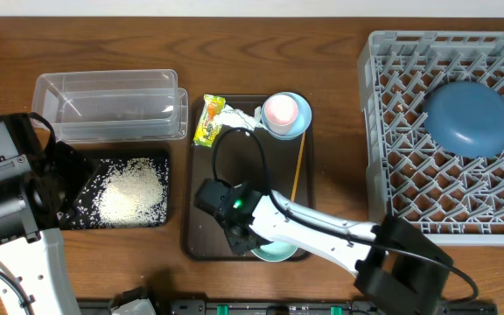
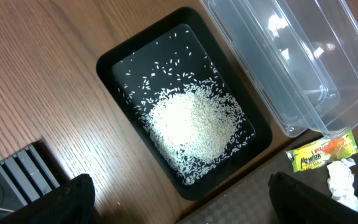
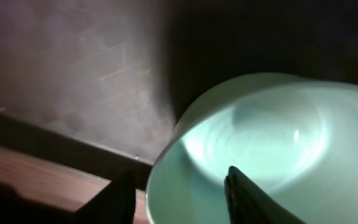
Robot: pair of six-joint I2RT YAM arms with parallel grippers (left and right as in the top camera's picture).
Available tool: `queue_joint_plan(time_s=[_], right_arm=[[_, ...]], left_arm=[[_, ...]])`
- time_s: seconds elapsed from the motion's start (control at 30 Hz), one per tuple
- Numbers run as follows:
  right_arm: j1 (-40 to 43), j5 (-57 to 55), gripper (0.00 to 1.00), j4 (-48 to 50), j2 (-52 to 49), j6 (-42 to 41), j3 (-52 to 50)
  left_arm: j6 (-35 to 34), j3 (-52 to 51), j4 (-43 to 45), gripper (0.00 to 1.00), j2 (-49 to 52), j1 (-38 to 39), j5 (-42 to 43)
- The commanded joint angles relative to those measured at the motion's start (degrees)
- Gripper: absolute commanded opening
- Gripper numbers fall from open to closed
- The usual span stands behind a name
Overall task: Sort waste into correct bins and load items into the dishwasher rack
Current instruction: 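Move the right gripper to the mint-green bowl and grasp its rim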
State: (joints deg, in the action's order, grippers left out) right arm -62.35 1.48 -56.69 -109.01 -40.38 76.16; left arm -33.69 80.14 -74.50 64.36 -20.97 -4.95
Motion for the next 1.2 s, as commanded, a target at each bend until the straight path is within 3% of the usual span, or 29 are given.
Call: queue_joint_plan(time_s=[0.0, 0.43, 0.77, 1.17], right_arm=[[-0.5, -0.5, 0.42, 0.6, -0.2, -1.4, -0.2], [-4.2, -3.5, 0.31, 3.0, -1.0, -6.4, -0.2], [-5.0, -5.2, 0.3, 3.3, -1.9, -7.0, -0.3], [-5.0, -6.1, 0.18, 4.0, -3.1, -8.0, -1.0]], left_arm=[[-0.5, 0.7, 0.0, 0.92, 0.0, -0.3, -1.1], [-0.5, 0.7, 0.0, 0.92, 0.0, -0.3, -1.1], [-0.5, 0.7, 0.0, 0.92, 0.0, -0.3, -1.1], [-0.5, 0.7, 0.0, 0.92, 0.0, -0.3, -1.1]])
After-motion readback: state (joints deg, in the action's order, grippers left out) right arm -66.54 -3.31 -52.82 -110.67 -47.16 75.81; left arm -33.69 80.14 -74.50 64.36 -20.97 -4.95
